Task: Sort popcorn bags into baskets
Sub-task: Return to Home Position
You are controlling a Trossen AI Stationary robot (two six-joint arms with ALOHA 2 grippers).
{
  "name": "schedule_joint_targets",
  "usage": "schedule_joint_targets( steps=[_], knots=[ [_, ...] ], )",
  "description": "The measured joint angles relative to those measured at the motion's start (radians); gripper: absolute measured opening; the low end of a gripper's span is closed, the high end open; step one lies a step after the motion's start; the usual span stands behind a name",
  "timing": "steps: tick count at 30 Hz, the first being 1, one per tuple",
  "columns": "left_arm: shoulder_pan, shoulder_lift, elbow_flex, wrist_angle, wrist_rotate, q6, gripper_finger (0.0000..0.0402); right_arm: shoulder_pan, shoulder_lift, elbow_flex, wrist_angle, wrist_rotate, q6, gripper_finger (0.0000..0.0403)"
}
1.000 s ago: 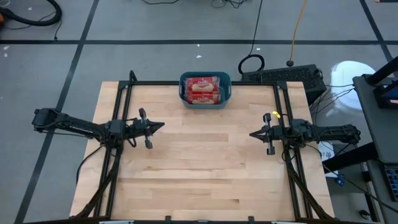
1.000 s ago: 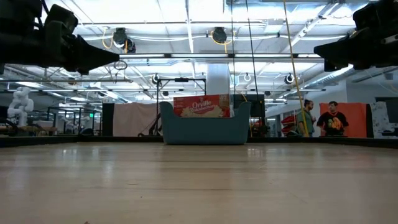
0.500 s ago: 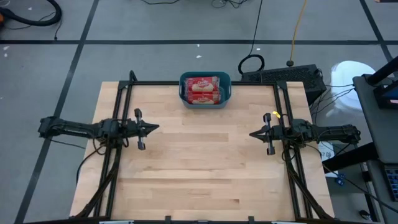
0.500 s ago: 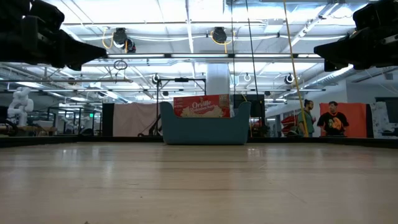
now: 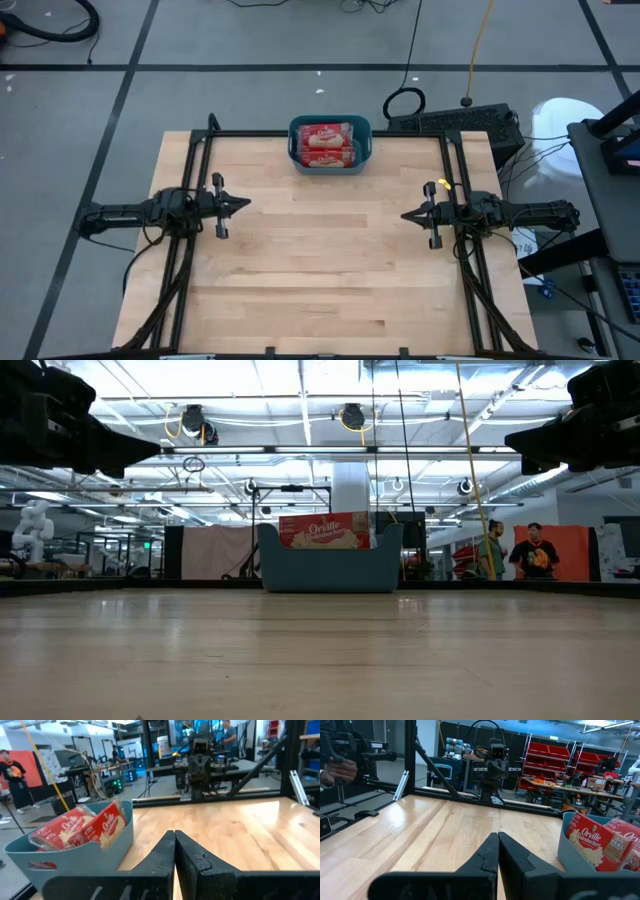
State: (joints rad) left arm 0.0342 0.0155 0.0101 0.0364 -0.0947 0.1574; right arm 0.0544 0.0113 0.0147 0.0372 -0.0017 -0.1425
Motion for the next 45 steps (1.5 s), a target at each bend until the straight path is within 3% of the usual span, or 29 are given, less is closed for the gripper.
schedule_joint_targets(
  steps=[4, 18, 28, 45],
  knots=[
    [0.044, -0.012, 0.001, -0.021, 0.068, -0.019, 0.0009, 0.0, 0.0, 0.0, 0.0, 0.0, 0.0, 0.0],
    [0.046, -0.002, 0.001, -0.027, 0.107, -0.076, 0.0004, 0.0, 0.0, 0.0, -0.001, 0.0, 0.0, 0.0],
    [-0.05, -0.003, 0.001, -0.024, 0.06, -0.037, 0.0002, 0.0, 0.0, 0.0, -0.002, 0.0, 0.0, 0.0],
    [-0.028, -0.006, 0.001, -0.024, 0.048, -0.015, 0.0011, 0.0, 0.0, 0.0, -0.003, 0.0, 0.0, 0.0]
  ],
)
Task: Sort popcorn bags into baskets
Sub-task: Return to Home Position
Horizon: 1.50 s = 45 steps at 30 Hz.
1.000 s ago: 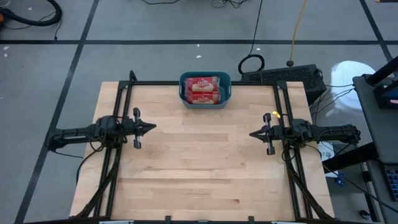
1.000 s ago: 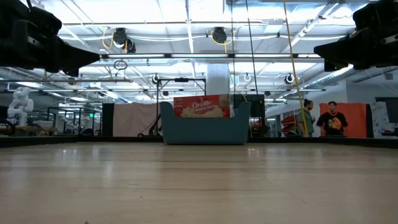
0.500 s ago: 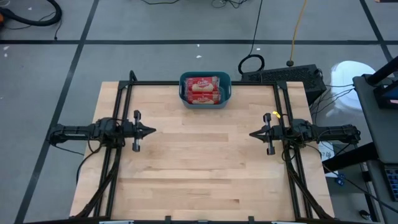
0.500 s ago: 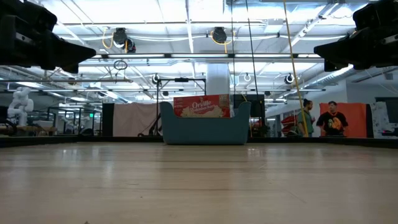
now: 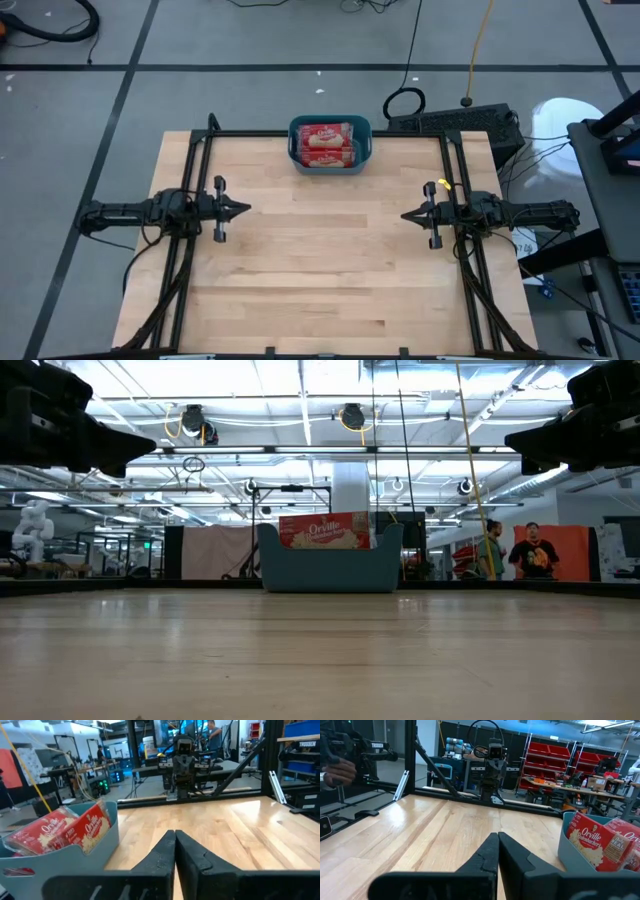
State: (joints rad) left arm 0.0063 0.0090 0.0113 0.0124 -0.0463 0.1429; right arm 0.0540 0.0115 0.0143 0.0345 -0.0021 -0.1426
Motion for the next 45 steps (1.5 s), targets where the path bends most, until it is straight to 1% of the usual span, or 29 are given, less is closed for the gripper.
schedule_joint_targets(
  steps=[4, 6, 11, 45],
  knots=[
    [0.0, -0.001, 0.0, 0.003, 0.001, -0.008, 0.003, 0.0, 0.0, 0.0, 0.0, 0.0, 0.0, 0.0],
    [0.0, -0.001, -0.001, 0.011, 0.001, -0.01, 0.0034, 0.0, 0.0, 0.0, 0.0, 0.0, 0.0, 0.0],
    [0.0, -0.001, -0.002, 0.037, 0.0, -0.013, 0.0036, 0.0, 0.0, 0.0, 0.0, 0.0, 0.0, 0.0],
    [0.0, -0.001, -0.002, 0.043, 0.003, -0.013, 0.0037, 0.0, 0.0, 0.0, 0.0, 0.0, 0.0, 0.0]
  ],
)
